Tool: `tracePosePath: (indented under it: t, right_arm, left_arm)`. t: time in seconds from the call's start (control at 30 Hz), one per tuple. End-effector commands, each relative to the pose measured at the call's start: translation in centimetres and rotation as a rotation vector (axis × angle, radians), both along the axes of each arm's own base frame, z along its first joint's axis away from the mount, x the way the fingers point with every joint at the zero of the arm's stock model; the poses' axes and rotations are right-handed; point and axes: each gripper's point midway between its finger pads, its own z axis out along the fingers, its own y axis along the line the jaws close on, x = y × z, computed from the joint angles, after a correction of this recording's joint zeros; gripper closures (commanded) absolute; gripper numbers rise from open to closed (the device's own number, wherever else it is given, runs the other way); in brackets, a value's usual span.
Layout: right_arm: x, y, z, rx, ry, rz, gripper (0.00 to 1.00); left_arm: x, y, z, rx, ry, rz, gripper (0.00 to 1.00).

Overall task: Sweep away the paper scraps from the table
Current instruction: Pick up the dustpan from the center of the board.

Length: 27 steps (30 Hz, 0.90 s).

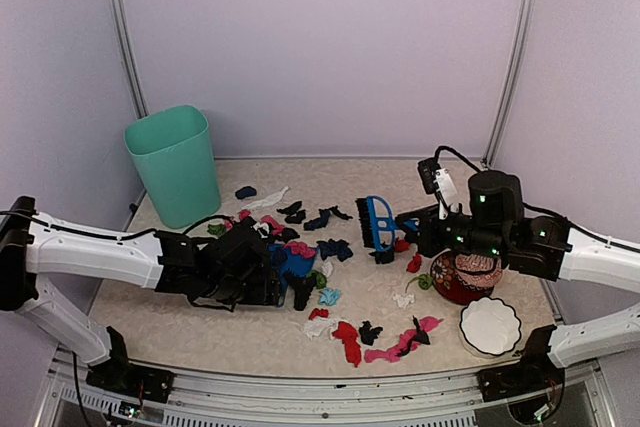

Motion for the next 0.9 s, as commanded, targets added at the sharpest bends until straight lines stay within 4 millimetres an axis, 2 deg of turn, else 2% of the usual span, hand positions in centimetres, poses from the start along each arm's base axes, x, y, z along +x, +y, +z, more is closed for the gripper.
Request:
tracePosePath:
  t: [0.0,0.3,0.4,0.6,0.87]
  right_arm:
    - [0.0,-0.4,1.8,0.041,-0.027,-0.005,1.00]
    - [-0.2,-0.6,1.3,0.047,-0.026,-0.007,1.00]
    - [-0.3,-0.7,1.4,0.052,-0.028,-0.006,1.00]
    - [-0.5,-1.0,1.2,0.053,-0.024,-0.011,1.00]
    - [-0.6,-1.1,0.7,0.055,-0.015,-0.010,1.00]
  left_arm:
    - [0.3,-0.4,-0.9,0.094,0.009,-0.015,0.23]
    - [0.9,-1.6,-2.7,0.188,0.034,-0.050,0.27]
    - [1.1,-2.0,-3.1,0.205,0.038,-0.056,0.32]
    - [1.7,-2.2,-4.4,0.267,0.040,-0.059,0.36]
    - [2.5,-2.3,-5.6,0.320,0.031,-0.056,0.48]
